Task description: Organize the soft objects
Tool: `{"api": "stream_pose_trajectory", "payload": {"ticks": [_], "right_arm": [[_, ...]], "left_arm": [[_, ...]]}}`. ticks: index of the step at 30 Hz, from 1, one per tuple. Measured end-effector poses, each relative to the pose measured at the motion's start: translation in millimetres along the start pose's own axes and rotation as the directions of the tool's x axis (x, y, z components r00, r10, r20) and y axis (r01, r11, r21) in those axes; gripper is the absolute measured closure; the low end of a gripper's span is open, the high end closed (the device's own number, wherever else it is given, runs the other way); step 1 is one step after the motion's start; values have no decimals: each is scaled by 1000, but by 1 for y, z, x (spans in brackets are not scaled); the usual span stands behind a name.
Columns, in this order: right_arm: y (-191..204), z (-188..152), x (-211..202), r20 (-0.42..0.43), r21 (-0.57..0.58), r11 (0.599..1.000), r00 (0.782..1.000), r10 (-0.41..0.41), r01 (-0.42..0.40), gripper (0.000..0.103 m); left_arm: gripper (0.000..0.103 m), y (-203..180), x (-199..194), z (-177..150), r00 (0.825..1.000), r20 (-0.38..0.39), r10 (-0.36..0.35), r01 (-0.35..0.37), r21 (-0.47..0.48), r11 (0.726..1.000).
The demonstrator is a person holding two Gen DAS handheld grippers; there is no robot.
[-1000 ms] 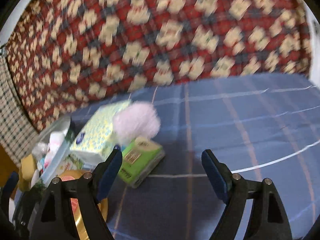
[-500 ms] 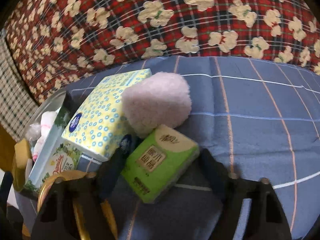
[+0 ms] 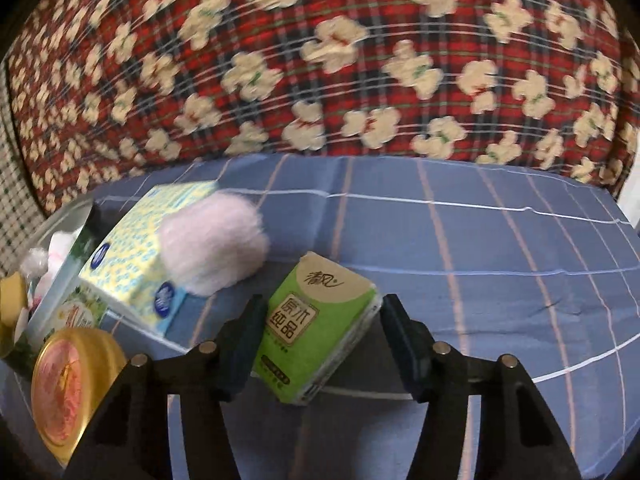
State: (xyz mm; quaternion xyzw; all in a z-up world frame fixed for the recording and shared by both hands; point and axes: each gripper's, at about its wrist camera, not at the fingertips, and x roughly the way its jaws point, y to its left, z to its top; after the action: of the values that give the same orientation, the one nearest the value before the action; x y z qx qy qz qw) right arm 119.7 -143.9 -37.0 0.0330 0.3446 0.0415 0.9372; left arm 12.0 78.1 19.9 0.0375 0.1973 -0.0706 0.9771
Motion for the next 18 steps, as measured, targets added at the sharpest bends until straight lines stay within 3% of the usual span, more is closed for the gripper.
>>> {"api": "stream_pose_trajectory", "payload": {"ticks": [5,9,13,18], "right_arm": [[-19,5,-12,53,62,998,998,-13,9,43],[-33,7,-23,105,144,989,994,5,-20,42],[-44,7,-25,112,201,979,994,14,-36,42],[-55,7,-28,124,250,967,992,24,-55,42]], "left_arm": [[0,-10,36,38,979,-120,-163,158,-44,986],[2,-42,72,53,960,-236,-152,176,86,981],[26,-77,109,58,935,-323,-145,220,210,952],[41,-96,149,57,895,-426,-136,255,236,938]]}}
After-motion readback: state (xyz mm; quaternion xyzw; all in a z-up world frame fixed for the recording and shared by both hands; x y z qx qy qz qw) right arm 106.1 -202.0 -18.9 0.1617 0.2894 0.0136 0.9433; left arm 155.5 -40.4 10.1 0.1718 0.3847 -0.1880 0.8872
